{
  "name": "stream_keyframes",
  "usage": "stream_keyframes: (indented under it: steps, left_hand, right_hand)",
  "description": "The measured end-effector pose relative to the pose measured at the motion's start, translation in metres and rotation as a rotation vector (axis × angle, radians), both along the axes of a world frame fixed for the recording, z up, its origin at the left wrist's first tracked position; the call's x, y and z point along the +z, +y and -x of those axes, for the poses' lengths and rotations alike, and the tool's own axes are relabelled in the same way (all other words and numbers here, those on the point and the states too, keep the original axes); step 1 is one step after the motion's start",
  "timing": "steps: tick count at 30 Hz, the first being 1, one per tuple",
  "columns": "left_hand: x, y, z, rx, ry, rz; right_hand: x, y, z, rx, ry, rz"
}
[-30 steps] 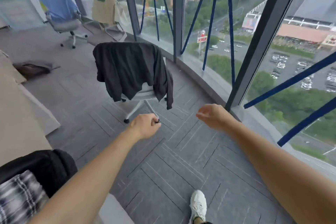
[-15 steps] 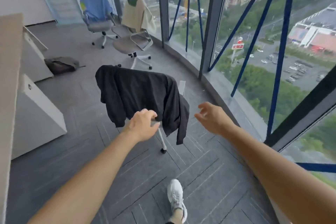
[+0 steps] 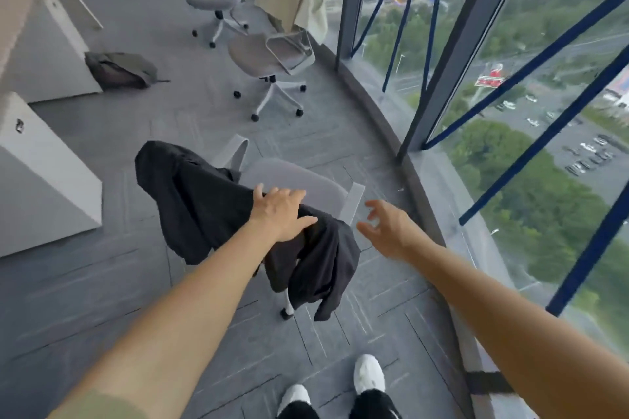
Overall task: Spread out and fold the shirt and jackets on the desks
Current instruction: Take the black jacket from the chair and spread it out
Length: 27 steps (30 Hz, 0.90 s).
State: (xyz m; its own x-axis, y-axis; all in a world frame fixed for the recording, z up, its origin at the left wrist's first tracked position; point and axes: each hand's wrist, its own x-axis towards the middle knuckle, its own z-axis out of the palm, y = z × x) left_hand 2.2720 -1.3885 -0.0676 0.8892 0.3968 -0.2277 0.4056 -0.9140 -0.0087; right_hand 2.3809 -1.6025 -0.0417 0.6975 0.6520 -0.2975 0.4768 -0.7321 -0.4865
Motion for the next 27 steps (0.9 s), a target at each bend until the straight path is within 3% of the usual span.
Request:
stream_keyframes:
  steps: [5,12,17,21,24,27]
  left_hand:
    - [0.004,0.001,-0.004,0.084,0.04,0.064]
    - [0.02,-0.036,0.011,0.427,-0.459,0.205]
    - [0.042,-0.072,0.085,0.79,-0.533,0.321]
    - [0.07,-0.09,0.141,0.943,-0.622,0.226]
    - [0.079,-0.104,0.149,0.901,-0.616,0.22]
    - [0.075,-0.124,0.165,0.837,-0.58,0.198]
  right_hand:
    - [-0.028,0.068,-0.057,0.243,0.086,-0.03]
    - [-0.048,0.136,-0.071,0.545,0.274,0.063]
    - [-0.059,0.161,-0.057,0.69,0.35,0.08]
    - [-0.049,0.177,-0.023,0.599,0.524,-0.036]
    - [-0.041,0.192,-0.004,0.478,0.513,-0.06]
    - [-0.036,0.203,0.001,0.303,0.634,0.001]
